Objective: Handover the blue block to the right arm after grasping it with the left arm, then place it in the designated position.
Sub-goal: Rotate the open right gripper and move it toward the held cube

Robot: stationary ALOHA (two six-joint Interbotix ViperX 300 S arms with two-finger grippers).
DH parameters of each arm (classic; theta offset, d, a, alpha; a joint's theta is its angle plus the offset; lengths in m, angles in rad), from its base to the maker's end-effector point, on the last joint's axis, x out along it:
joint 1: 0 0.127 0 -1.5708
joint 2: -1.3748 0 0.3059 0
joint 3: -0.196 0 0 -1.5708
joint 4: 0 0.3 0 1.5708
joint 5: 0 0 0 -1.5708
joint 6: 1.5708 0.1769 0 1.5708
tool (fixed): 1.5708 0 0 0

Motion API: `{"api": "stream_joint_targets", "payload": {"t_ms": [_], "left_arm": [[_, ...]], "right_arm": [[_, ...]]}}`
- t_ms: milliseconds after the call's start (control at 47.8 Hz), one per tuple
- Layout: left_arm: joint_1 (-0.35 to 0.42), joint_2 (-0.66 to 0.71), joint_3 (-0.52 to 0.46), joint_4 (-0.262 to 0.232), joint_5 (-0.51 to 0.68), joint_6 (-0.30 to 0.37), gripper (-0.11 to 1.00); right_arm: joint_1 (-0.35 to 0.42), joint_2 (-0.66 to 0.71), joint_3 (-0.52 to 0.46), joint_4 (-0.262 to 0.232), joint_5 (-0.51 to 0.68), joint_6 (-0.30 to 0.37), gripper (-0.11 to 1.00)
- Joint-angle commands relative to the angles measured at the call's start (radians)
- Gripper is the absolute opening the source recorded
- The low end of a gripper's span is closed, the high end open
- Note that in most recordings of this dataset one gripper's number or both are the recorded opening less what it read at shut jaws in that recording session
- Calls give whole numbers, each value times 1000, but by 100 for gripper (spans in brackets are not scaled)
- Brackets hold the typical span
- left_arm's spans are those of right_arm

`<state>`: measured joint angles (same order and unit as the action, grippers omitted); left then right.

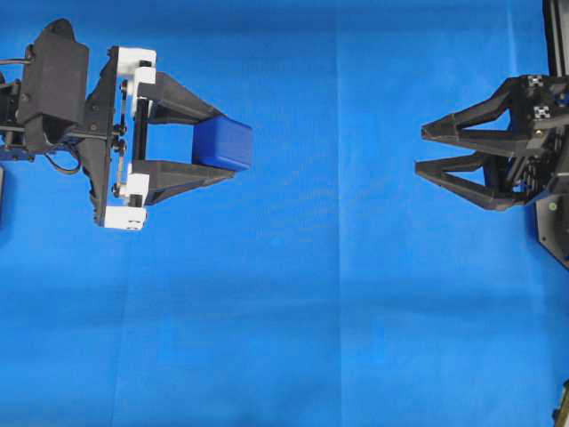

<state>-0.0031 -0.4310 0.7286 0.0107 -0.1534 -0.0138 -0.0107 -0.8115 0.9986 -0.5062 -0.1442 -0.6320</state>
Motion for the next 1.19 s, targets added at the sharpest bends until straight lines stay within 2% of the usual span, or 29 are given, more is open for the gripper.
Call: {"api": "stream_joint_targets", "payload": {"t_ms": [0, 753, 920, 1171], "left_arm": [[-2, -14, -17, -2, -12, 0, 49], [-2, -17, -15, -2, -11, -2, 49], [0, -17, -15, -2, -12, -3, 48], [0, -15, -15, -2, -12, -3, 49]], "right_arm": [[0, 2, -31, -2, -8, 2, 94], [0, 11, -38, -2, -18, 2, 94], [0, 55, -64, -2, -49, 2, 94], [0, 189, -156, -2, -74, 2, 94]]}}
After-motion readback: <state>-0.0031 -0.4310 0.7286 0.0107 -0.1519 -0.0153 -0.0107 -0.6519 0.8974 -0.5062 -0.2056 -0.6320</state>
